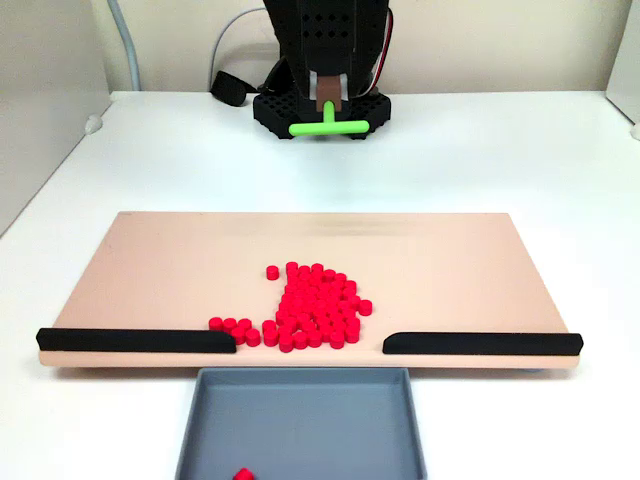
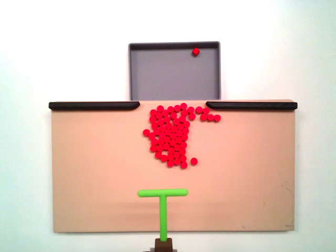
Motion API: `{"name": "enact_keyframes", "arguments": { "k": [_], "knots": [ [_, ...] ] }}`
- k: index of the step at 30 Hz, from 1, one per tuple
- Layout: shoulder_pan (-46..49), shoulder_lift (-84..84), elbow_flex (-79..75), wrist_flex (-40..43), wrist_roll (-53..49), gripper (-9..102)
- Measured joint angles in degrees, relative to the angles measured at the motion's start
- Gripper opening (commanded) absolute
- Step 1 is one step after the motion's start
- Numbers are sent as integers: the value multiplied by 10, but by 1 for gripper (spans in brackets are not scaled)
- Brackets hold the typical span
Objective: Gather the right side granules
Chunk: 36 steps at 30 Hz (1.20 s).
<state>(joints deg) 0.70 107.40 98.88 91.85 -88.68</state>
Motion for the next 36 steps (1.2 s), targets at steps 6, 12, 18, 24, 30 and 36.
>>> {"name": "enact_keyframes", "arguments": {
  "k": [6,12,18,24,30,36],
  "knots": [
    [0,-33,0,0,-6,0],
    [4,-40,0,0,-25,0],
    [5,-40,0,0,-10,0],
    [5,-40,0,0,-8,0],
    [5,-40,0,0,-15,0],
    [5,-40,0,3,-18,0]
  ]
}}
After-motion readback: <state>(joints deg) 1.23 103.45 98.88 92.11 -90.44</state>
